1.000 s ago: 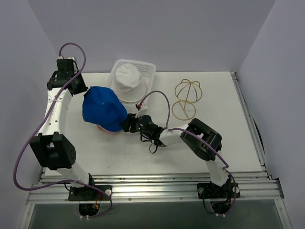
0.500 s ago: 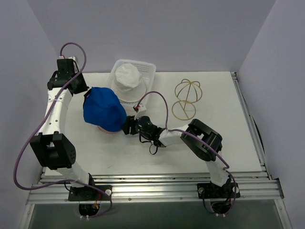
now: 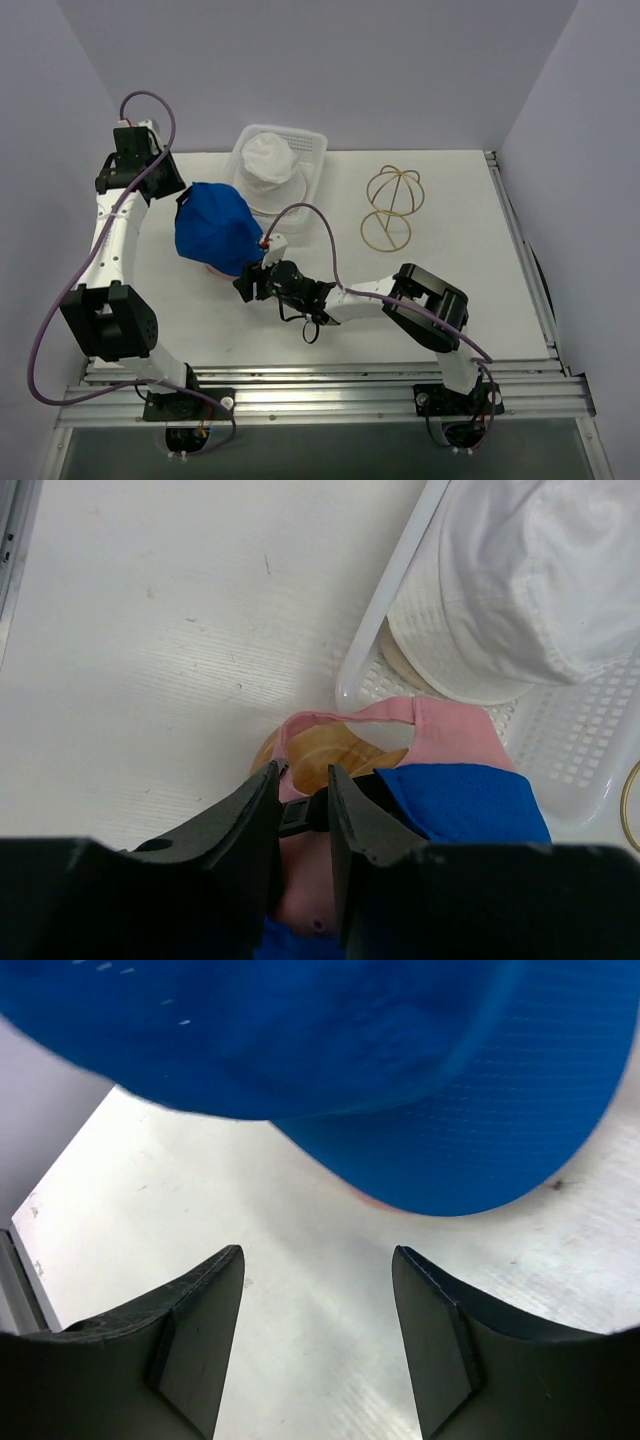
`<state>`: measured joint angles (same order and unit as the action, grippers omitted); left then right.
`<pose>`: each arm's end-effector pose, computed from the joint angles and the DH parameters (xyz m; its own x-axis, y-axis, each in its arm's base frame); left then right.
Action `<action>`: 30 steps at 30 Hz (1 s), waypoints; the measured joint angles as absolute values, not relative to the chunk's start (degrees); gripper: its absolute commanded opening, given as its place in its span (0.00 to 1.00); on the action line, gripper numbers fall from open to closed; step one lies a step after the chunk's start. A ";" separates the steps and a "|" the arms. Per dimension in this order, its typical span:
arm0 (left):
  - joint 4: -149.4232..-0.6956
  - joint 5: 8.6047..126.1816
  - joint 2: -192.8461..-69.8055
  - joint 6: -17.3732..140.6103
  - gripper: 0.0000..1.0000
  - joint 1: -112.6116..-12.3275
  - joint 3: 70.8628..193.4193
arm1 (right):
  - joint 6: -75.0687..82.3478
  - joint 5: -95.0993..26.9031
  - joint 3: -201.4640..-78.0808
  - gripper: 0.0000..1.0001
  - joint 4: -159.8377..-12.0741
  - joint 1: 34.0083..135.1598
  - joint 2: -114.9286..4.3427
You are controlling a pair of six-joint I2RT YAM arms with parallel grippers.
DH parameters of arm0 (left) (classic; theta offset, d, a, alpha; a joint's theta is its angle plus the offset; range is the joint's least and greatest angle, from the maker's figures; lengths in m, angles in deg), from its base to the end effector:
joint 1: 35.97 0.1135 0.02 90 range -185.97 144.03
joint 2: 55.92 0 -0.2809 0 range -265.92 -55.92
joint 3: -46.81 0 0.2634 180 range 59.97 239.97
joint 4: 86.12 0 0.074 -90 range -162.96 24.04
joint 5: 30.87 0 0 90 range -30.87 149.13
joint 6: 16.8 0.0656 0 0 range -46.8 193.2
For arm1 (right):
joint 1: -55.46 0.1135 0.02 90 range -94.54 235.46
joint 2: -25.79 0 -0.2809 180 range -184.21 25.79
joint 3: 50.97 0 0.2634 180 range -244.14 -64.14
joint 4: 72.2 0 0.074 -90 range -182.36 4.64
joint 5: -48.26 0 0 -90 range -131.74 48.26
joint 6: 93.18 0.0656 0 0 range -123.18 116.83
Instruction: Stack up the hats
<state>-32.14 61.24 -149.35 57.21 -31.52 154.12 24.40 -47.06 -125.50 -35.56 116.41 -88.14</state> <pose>0.3982 0.0286 0.3672 -0.6037 -0.3231 -0.7288 -0.2244 0.9461 -0.2335 0.2368 0.4137 0.1964 -0.4029 0.2240 -0.8874 -0.7208 0.5198 0.4585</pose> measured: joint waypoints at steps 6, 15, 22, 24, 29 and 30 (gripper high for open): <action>-33.36 60.91 -149.65 53.84 0.33 -29.05 152.79 | 24.40 -50.71 -128.08 0.57 -37.64 117.69 -88.14; -40.16 69.04 -150.13 47.05 0.40 -20.75 142.58 | 24.57 -51.15 -126.46 0.59 -39.80 112.47 -85.93; -49.34 80.96 -150.20 43.22 0.45 -21.53 136.66 | 23.52 -50.41 -122.22 0.59 -42.23 112.12 -77.43; -50.59 80.63 -149.39 42.30 0.49 -21.21 135.24 | 23.20 -50.23 -121.61 0.59 -42.44 112.12 -75.42; -52.07 80.15 -143.82 40.38 0.50 -19.94 132.55 | 22.08 -48.46 -121.50 0.60 -43.69 112.06 -74.70; -52.51 79.64 -142.66 40.34 0.51 -19.76 132.55 | 21.93 -48.20 -121.50 0.60 -44.11 112.06 -74.70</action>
